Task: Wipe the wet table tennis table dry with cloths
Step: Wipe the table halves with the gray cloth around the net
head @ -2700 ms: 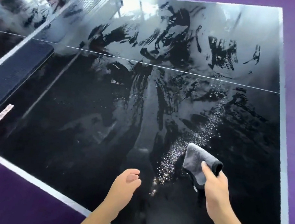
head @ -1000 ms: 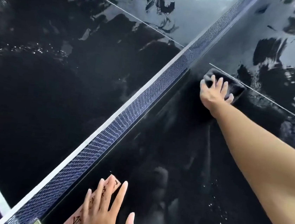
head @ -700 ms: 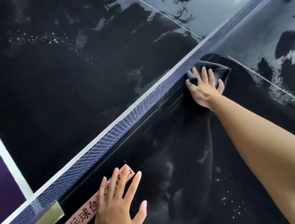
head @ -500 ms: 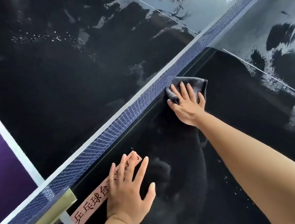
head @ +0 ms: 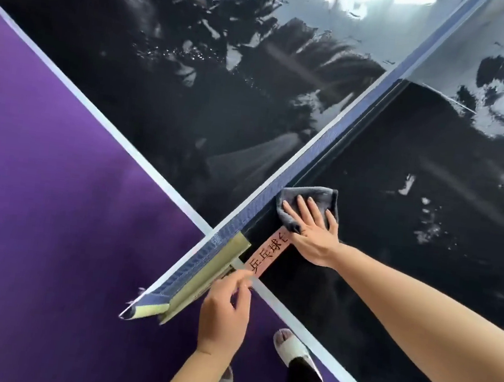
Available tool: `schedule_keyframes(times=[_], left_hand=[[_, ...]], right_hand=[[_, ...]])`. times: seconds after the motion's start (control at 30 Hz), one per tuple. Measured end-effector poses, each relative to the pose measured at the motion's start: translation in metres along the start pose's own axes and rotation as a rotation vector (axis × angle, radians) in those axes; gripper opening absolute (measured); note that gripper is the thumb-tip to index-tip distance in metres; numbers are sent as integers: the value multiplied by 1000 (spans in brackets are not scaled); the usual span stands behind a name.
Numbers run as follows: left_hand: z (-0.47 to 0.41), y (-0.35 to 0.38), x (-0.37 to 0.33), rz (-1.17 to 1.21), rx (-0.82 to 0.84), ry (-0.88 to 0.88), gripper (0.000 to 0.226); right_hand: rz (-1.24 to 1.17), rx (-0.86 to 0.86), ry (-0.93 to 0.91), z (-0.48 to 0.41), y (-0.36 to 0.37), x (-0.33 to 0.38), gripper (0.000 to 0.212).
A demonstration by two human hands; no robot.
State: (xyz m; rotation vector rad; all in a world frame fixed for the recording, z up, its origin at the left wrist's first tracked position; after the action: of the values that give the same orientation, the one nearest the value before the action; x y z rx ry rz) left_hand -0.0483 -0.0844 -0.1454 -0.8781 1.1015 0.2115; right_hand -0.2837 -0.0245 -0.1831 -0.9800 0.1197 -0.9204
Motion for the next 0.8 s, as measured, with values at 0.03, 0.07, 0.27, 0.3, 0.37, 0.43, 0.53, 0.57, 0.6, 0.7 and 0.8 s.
schedule_keyframes(times=[0.03, 0.07, 0.27, 0.3, 0.37, 0.43, 0.53, 0.57, 0.6, 0.7, 0.8], left_hand=[[14, -15, 14, 28, 11, -82, 28], [25, -29, 25, 58, 15, -152, 29], [44, -71, 26, 94, 16, -225, 23], [40, -72, 19, 85, 20, -206, 21], [31, -71, 2, 66, 11, -174, 18], [20, -63, -18, 61, 20, -151, 19], [3, -37, -50, 44, 83, -120, 26], [-4, -26, -60, 21, 104, -112, 22], [-11, -14, -69, -12, 120, -106, 18], [-40, 32, -90, -99, 196, -86, 19], [-80, 88, -110, -210, 288, 9, 23]], right_hand=[[9, 15, -12, 13, 16, 14, 60], [19, 36, -29, 28, 34, 28, 59], [-97, 176, -149, 108, 83, 97, 52], [-200, 278, -168, 121, 86, 105, 52], [-617, 435, -146, 148, 90, 112, 48], [-982, 379, -82, 171, 75, 101, 24], [-1407, 173, 91, 194, 49, 52, 19], [-1543, 79, 147, 200, 40, 31, 18], [-1668, -16, 189, 205, 30, 8, 18], [-1704, -279, 219, 214, -18, -61, 22], [-1519, -579, 232, 211, -77, -151, 26]])
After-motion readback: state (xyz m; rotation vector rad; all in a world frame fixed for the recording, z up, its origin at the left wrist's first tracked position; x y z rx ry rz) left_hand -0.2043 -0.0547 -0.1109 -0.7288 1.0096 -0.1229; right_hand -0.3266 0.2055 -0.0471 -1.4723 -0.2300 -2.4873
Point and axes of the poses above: each hand's wrist, its own z-axis away from the middle knuckle, its own y-axis out of the palm, x = y × z, the point moved 7 cm from there along -z, towards the middle knuckle, and after that the axes turned 5 degrees about x, right-handed, at the moved point
